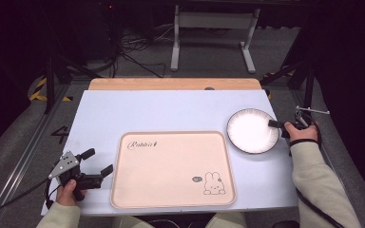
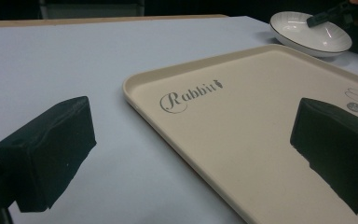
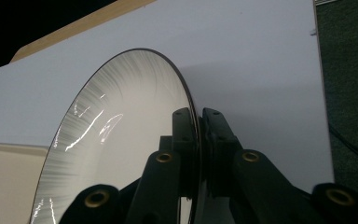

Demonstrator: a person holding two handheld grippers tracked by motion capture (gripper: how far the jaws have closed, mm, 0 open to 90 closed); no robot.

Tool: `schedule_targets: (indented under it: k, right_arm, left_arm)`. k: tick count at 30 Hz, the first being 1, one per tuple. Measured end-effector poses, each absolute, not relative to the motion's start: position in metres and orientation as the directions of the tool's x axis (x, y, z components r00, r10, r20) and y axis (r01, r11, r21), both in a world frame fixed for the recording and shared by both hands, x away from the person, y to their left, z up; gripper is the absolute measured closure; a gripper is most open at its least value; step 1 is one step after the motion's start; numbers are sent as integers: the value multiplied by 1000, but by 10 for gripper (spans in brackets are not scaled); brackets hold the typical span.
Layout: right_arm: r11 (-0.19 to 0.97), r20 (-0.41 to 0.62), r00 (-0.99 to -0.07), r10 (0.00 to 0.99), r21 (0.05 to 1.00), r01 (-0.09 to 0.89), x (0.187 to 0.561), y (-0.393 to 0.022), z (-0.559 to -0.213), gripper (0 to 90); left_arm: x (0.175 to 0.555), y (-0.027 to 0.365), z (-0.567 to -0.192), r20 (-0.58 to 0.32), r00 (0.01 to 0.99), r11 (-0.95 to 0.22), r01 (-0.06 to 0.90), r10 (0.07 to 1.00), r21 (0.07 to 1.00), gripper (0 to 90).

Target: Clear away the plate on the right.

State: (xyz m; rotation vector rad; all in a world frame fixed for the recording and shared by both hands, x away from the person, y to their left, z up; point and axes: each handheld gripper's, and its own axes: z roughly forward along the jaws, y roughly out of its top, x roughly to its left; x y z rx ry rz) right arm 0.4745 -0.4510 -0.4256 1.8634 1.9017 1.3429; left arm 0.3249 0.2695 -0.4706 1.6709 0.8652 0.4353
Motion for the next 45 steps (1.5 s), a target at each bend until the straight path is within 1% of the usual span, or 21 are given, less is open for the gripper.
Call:
schedule_targets:
  k: [3, 8, 14, 18, 24, 33, 45]
  right_arm:
    - [-152, 428, -225, 875, 685, 712, 475, -448, -421, 848]
    - [-157, 433, -234, 870, 695, 702, 474, -446, -418, 845]
    - [-133, 405, -258, 877, 720, 681, 471, -441, -408, 840]
    - [-145, 419, -271, 866, 731, 667, 468, -440, -401, 841]
    - [-111, 381, -290, 878, 750, 652, 464, -433, -386, 840]
    - [-86, 359, -308, 881, 761, 643, 458, -422, -368, 839]
    - [-75, 385, -348, 855, 756, 651, 451, -401, -355, 839]
  left_arm:
    - [325, 269, -471, -156, 660, -81, 313, 735, 946, 4]
    - [325, 269, -471, -156, 660, -81, 314, 735, 946, 4]
    - [325, 269, -471, -156, 660, -81, 314, 735, 946, 4]
    - [325, 269, -471, -156, 660, -81, 314, 735, 946, 4]
    - [325, 269, -471, -156, 659, -81, 314, 736, 946, 4]
    - [325, 269, -471, -155, 660, -82, 314, 735, 946, 4]
    - [325, 269, -471, -155, 660, -83, 314, 735, 946, 4]
